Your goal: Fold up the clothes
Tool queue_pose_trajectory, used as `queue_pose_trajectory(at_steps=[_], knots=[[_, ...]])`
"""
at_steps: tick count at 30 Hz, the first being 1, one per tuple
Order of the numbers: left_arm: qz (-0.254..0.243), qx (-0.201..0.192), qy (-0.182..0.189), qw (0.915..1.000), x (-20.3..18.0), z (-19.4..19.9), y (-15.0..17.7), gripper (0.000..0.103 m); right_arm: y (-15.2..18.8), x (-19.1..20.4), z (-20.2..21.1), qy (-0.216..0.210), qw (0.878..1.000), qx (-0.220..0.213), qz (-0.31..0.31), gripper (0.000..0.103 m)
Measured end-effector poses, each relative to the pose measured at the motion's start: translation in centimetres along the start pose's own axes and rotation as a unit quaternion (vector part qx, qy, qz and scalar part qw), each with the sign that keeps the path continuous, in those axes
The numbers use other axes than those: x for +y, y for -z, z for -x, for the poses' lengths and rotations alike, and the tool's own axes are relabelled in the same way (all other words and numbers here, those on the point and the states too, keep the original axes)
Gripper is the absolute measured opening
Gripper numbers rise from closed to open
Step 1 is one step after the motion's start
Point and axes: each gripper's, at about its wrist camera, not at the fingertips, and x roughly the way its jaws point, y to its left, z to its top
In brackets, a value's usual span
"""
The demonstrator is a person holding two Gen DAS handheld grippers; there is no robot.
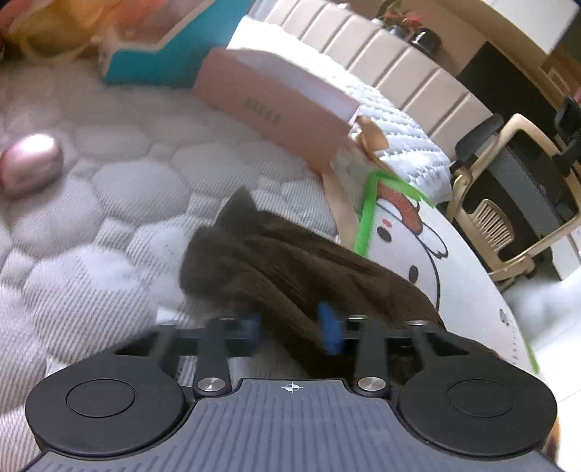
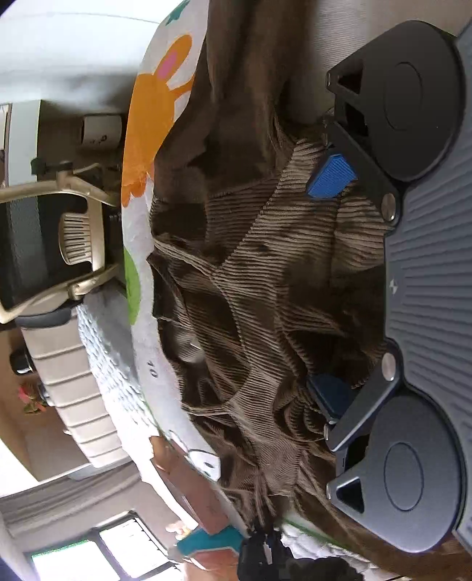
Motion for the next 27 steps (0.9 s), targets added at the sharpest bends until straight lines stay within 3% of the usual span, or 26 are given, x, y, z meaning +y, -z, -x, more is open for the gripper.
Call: queue_pose_trajectory(at_steps=[6,8,11,14,17,19,21,22,24,27], knots=[[-0.082,-0.068,0.041,0.9934,-4.3,3.3,-0.5,0.010,0.1,-0.1,0.1,-0.008,1.000,-0.001,0.005,0.103],[-0.120,-0.092,0.065,0.9864,-6.7,4.9,-0.3,0.010,0.0,-0.8,0.5,-0.026,1.000,-0.004,-0.011,0.103],[-0.186,-0.124,0.111,0.9683,-11.5,7.3,1.2,0.010,-0.1,-1.7,1.2,-0.047,0.998,-0.007,-0.033,0.103],[-0.225,-0.110,0.160,0.9548,-15.3,7.9,3.5,0.010,0.0,-1.9,1.9,-0.044,0.998,-0.022,-0.035,0.103],[-0.253,-0.050,0.206,0.9439,-17.9,7.0,6.9,0.011,0.4,-2.5,1.8,-0.046,0.997,-0.026,-0.057,0.103],[-0.268,0.017,0.231,0.9351,-18.7,5.8,9.2,0.025,0.8,-2.9,1.5,-0.055,0.995,-0.023,-0.074,0.103],[-0.294,0.071,0.242,0.9220,-19.2,5.2,11.4,0.055,0.7,-2.4,1.4,-0.049,0.997,-0.015,-0.062,0.103],[-0.309,0.080,0.243,0.9159,-19.2,5.3,12.2,0.058,0.7,-2.2,1.3,-0.047,0.997,-0.011,-0.055,0.103],[-0.342,0.079,0.244,0.9040,-19.1,5.8,13.1,0.070,0.1,-1.7,1.2,-0.046,0.999,0.009,-0.027,0.103],[-0.422,0.032,0.220,0.8788,-19.4,6.8,13.5,0.080,-1.2,-0.9,2.6,-0.043,0.999,-0.031,-0.001,0.099]])
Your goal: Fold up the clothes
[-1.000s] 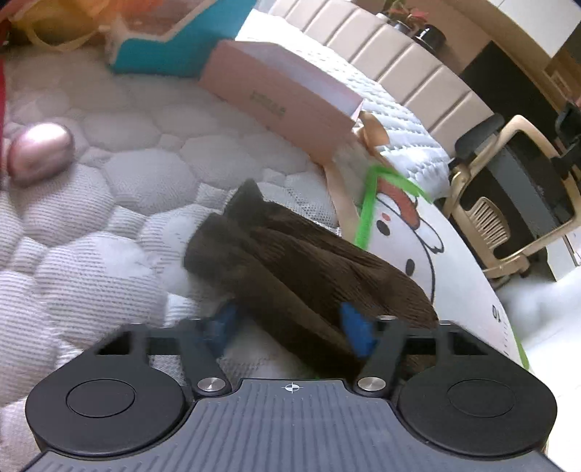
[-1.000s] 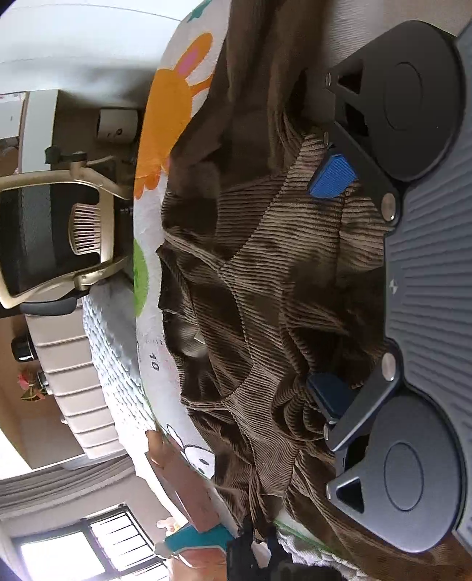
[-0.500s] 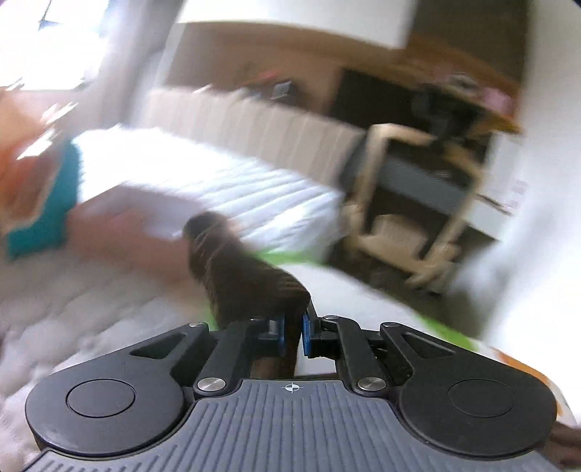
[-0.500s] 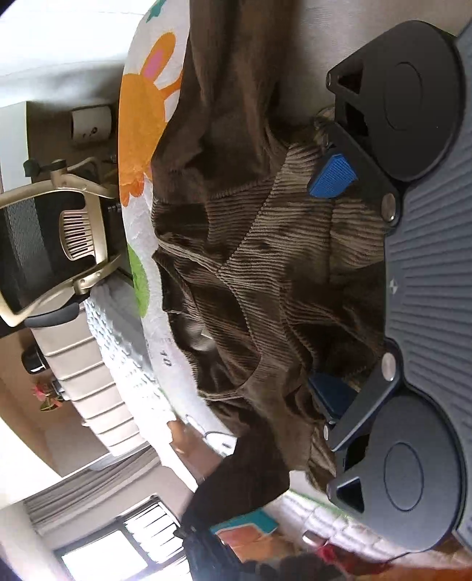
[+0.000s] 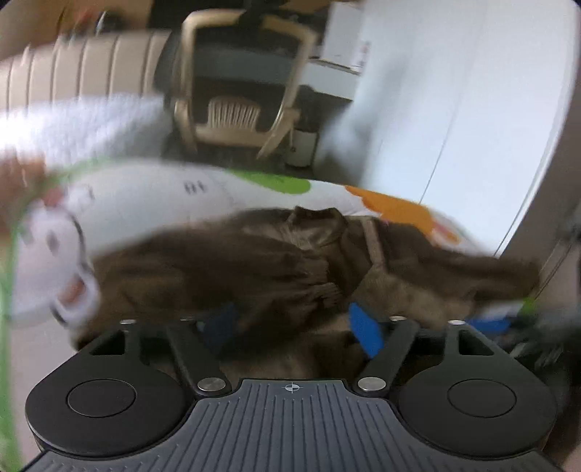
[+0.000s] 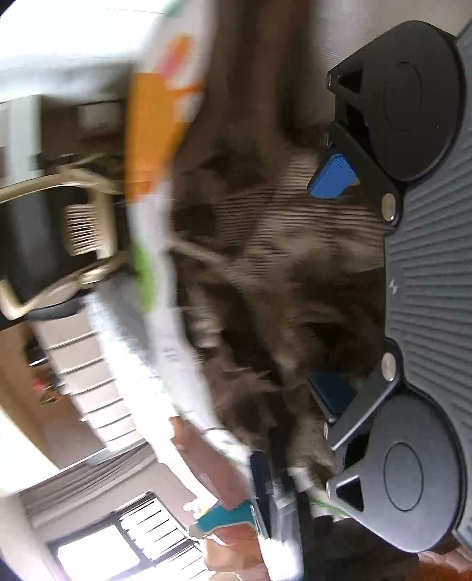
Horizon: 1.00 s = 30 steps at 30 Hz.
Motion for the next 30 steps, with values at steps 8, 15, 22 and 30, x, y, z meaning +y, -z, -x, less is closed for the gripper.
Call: queue_pose_trajectory(at_steps=[8,15,22,30], knots=[[-0.144,0.033,-0.077,0.9860,-0.9,-3.8,1.2,0.077,-5.6,3.9,-7.4,-0.061,0.998,0.025,0.022,0.064],[-0.117,0.043,-0.077,0.9891,1.2,-3.3,1.5,0.082,-5.6,5.9,-11.6,-0.052,0.997,0.040,0.041,0.012],[-0.129,0.042,-0.098,0.9859,1.7,-2.7,2.1,0.088,-7.7,6.4,-7.7,-0.062,0.997,-0.011,0.054,0.007],[-0.164,0.026,-0.057,0.9845,-1.9,-4.7,-3.0,0.009,-11.1,2.7,-2.9,-0.040,0.996,-0.077,0.036,0.006]])
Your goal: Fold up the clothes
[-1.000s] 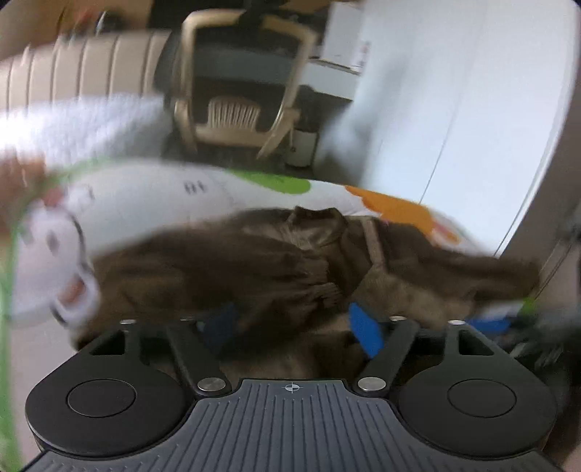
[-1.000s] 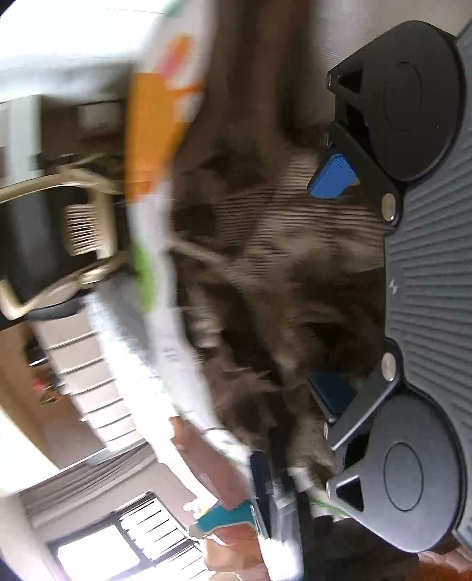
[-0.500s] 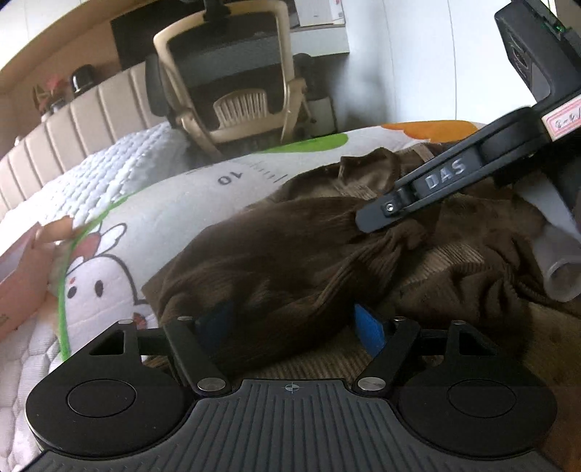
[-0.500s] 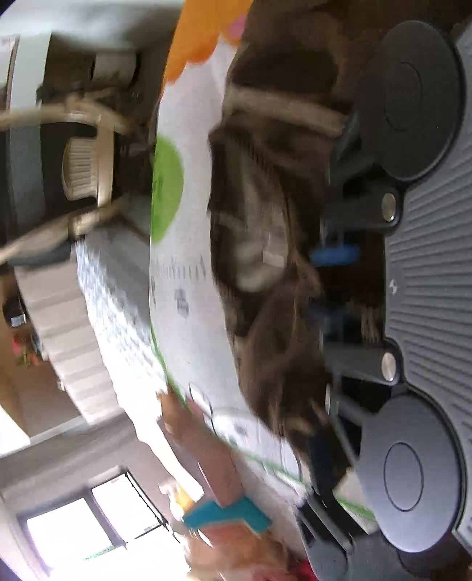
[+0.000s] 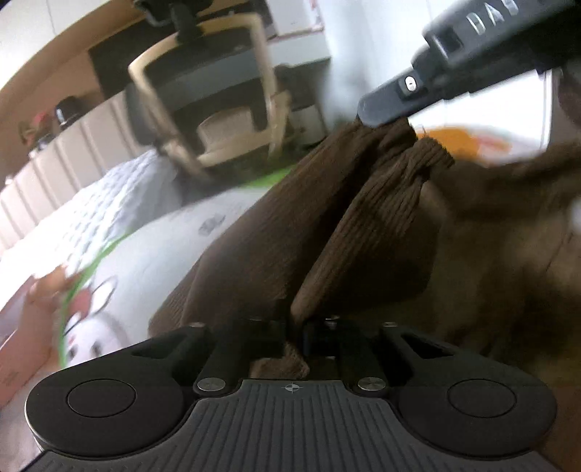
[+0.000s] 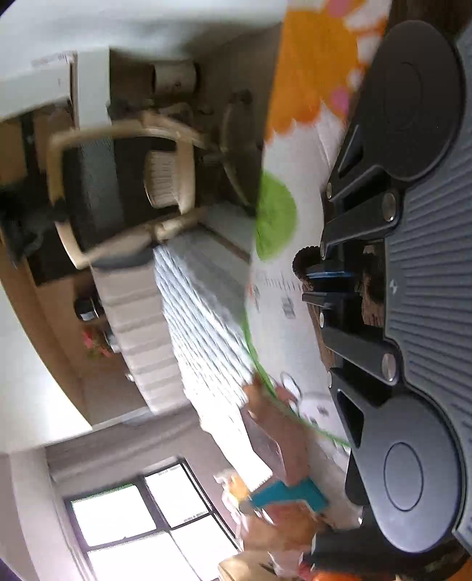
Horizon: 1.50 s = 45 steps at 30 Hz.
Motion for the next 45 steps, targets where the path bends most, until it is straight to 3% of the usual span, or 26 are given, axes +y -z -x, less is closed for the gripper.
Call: queue_pose_trajectory(at_steps=[4,7,9,10,12,15,19,22,23,24,26,27,31,35,37,38,40,41,42,45], knots=[[0.002,-0.009,0.059,0.9982,-2.4,-0.2,-2.1,0.010,1.3,-4.6,-0.3,0.055,0.998,0.025,-0.021,0.008],[-0.004,0.036,0.090,0.9953,-4.5,-2.2,-1.4,0.027,2.2,-7.8,1.4,0.106,0.994,0.014,-0.031,0.021],[-0.012,0.043,0.087,0.9952,-5.3,-2.7,-0.7,0.042,2.6,-10.3,5.6,0.140,0.989,-0.021,-0.042,0.050],[-0.012,0.039,0.086,0.9955,-5.3,-2.7,-0.6,0.048,2.9,-11.4,7.7,0.162,0.985,-0.039,-0.044,0.055],[0.011,0.041,0.092,0.9949,-4.9,-2.9,-0.7,0.083,3.6,-14.1,11.8,0.215,0.973,-0.061,-0.064,0.063],[0.060,0.052,0.104,0.9914,-3.7,-3.6,-0.8,0.087,6.2,-19.3,17.6,0.274,0.946,-0.083,-0.152,0.067],[0.105,0.048,0.120,0.9861,-2.3,-3.3,-1.1,0.087,10.8,-24.5,19.0,0.249,0.923,-0.064,-0.285,0.067],[0.150,0.036,0.137,0.9785,-0.8,-2.1,-1.5,0.087,12.5,-26.1,16.5,0.247,0.916,-0.044,-0.313,0.067],[0.166,0.030,0.139,0.9758,0.0,-1.5,-1.6,0.088,12.3,-25.5,15.9,0.246,0.921,-0.045,-0.300,0.062],[0.181,0.021,0.138,0.9737,1.1,-0.8,-1.6,0.090,12.0,-25.0,15.3,0.244,0.925,-0.046,-0.287,0.039],[0.205,-0.003,0.129,0.9703,3.4,0.8,-1.8,0.094,11.5,-23.9,14.2,0.242,0.933,-0.048,-0.261,0.018],[0.213,-0.012,0.118,0.9698,4.7,1.4,-1.8,0.094,10.2,-22.0,14.2,0.229,0.944,-0.059,-0.229,0.016],[0.252,-0.036,0.073,0.9643,9.9,3.3,-1.0,0.094,4.4,-13.8,13.4,0.159,0.976,-0.091,-0.117,0.015],[0.329,-0.029,0.074,0.9410,13.6,3.8,0.6,0.094,0.2,-4.8,8.3,0.053,0.995,-0.071,-0.045,0.015],[0.353,-0.022,0.081,0.9320,14.5,3.9,1.5,0.094,-1.3,-0.3,5.0,-0.003,0.999,-0.050,-0.010,0.015],[0.351,-0.019,0.082,0.9327,14.6,4.0,1.8,0.094,-1.2,0.9,3.6,-0.018,0.999,-0.033,-0.002,0.017],[0.347,-0.016,0.086,0.9338,14.9,4.5,2.5,0.094,-0.9,3.3,0.7,-0.048,0.999,0.000,0.013,0.028],[0.348,-0.016,0.091,0.9331,14.9,4.7,2.8,0.094,-0.8,4.6,-0.8,-0.063,0.998,0.017,0.020,0.044],[0.348,-0.015,0.097,0.9322,15.0,4.8,3.1,0.094,-0.6,5.8,-2.3,-0.078,0.996,0.034,0.027,0.053],[0.352,-0.007,0.113,0.9293,15.3,5.1,3.6,0.095,-0.8,6.2,-1.9,-0.099,0.995,0.025,0.023,0.055]])
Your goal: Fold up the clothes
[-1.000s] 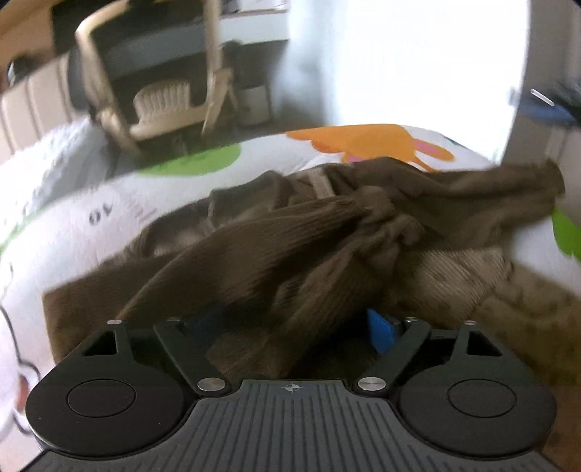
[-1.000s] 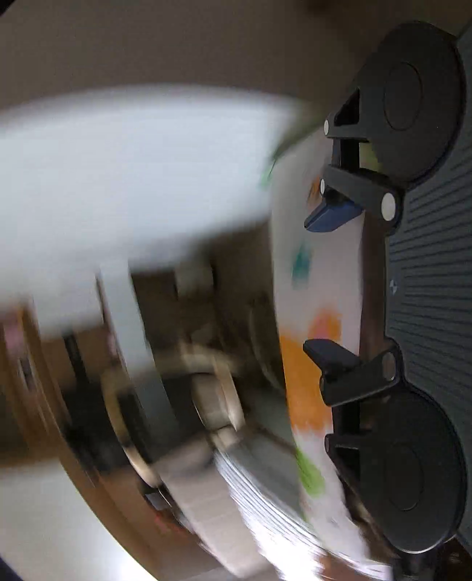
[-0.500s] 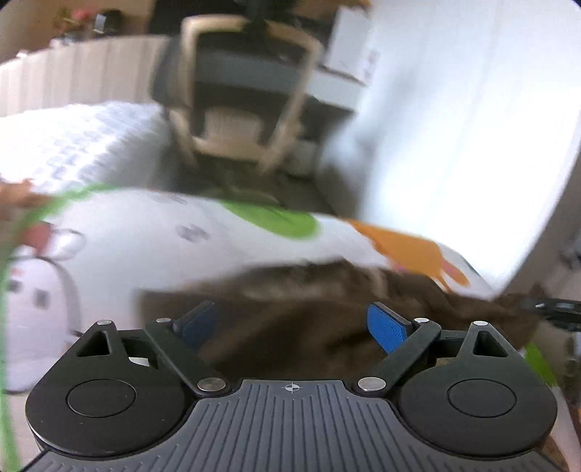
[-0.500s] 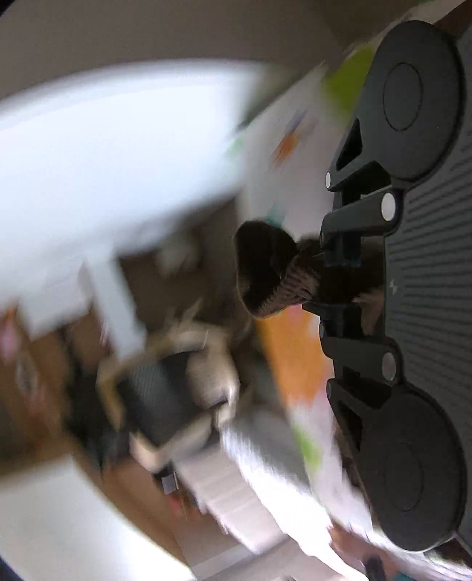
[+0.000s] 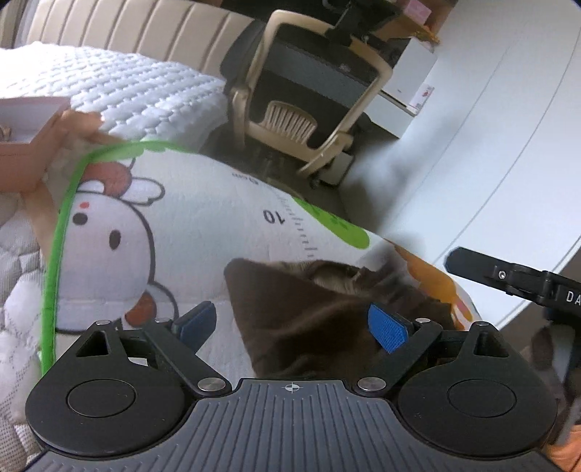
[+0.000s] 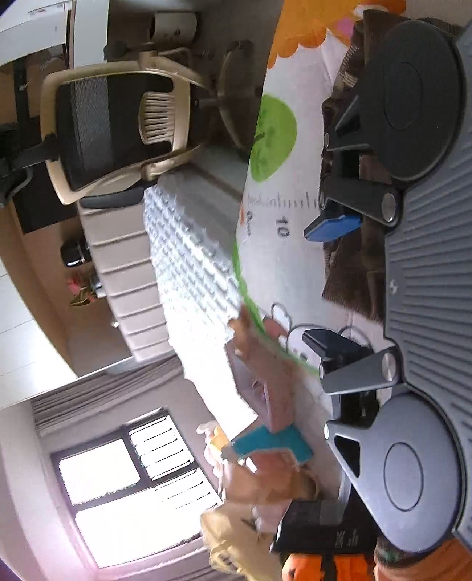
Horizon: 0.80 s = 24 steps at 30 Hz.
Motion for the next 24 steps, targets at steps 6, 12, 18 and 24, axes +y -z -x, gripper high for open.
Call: queue_pose_trajectory(at_steps=[6,12,18,24], knots=[[0.027,0.041,0.048,0.9976,-1.4,-3.5,-0.1,0.095,0.2,-3.9,6.9,0.070,0.995,-0.071,-0.022,0.064],[-0.036,0.095,-0.013,0.9947,-6.2,-10.5,0.9,0.041,2.2,-9.4,10.3,0.153,0.983,-0.080,-0.063,0.065],[-0.099,0.013,-0.015,0.9948,-7.5,-6.8,-0.6,0.015,2.4,-9.5,9.7,0.145,0.987,-0.063,-0.023,0.065],[-0.160,0.053,-0.094,0.9812,-4.6,-6.8,0.6,0.038,6.1,-9.9,1.1,0.128,0.988,0.076,-0.035,0.060]])
